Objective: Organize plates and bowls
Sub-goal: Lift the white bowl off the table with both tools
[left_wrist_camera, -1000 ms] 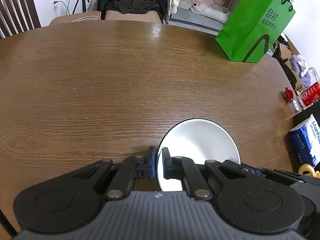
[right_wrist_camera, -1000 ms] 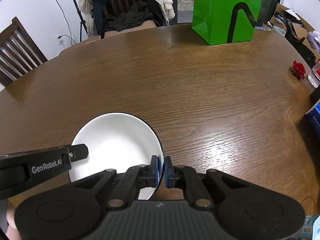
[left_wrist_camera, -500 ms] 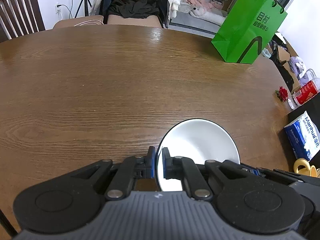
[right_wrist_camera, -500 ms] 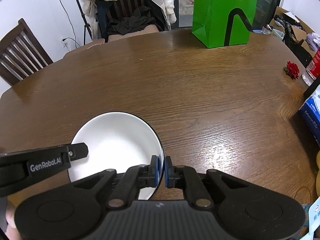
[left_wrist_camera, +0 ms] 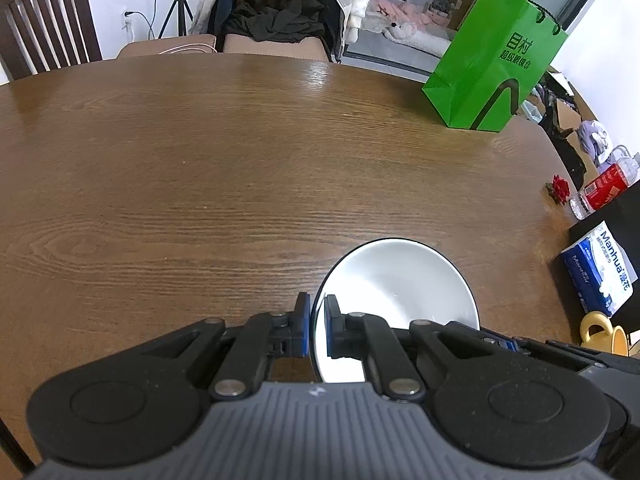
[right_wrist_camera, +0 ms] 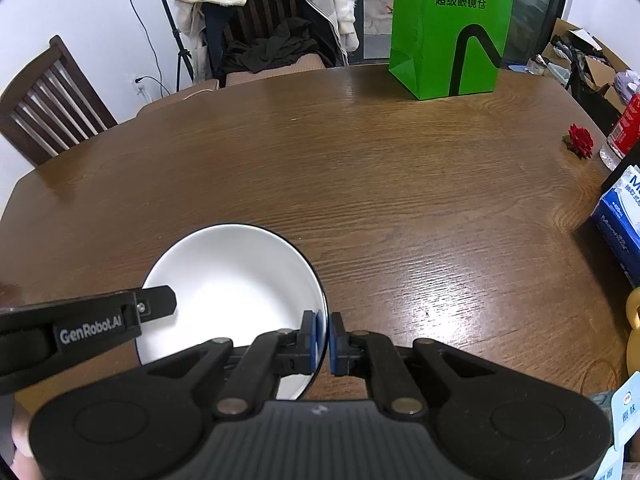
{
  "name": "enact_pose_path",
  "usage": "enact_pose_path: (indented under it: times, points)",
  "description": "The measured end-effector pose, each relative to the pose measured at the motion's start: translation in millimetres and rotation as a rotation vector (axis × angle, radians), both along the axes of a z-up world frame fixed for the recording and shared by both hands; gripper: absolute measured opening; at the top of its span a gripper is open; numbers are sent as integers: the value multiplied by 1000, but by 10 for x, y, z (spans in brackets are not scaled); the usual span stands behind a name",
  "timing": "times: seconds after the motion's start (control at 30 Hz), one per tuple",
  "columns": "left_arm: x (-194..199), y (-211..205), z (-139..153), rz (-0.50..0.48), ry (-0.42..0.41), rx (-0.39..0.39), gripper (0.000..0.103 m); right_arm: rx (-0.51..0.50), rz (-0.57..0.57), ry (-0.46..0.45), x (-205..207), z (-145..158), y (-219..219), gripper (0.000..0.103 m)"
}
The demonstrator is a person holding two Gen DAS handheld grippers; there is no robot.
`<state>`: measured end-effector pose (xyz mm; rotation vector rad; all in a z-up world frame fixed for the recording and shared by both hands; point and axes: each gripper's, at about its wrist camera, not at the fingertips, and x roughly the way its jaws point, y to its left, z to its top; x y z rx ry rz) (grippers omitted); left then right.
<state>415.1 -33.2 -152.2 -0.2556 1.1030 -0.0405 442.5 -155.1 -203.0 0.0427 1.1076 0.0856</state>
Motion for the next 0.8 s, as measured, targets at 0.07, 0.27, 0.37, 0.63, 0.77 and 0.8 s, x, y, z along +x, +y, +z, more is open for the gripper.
enact_pose_path:
  times: [0.07, 0.27, 0.37, 0.63, 0.77, 0.8]
  points:
    - [-47, -2, 25, 2, -3, 1, 7, 1, 4, -1, -33, 18, -3, 6]
    - [-178, 5, 93, 8, -11, 4, 7, -1, 14, -11, -159, 88, 13, 6]
    - [-236, 7, 128, 12, -15, 5, 7, -1, 17, -14, -220, 119, 19, 6]
    - [-417, -24, 197, 19, -24, 6, 7, 1, 21, -22, -402, 199, 7, 6]
    - [-521, -48, 234, 21, -28, 8, 7, 3, 22, -27, -492, 228, -21, 6]
    - [-544, -51, 246, 22, -30, 8, 7, 2, 23, -28, -520, 237, -24, 6]
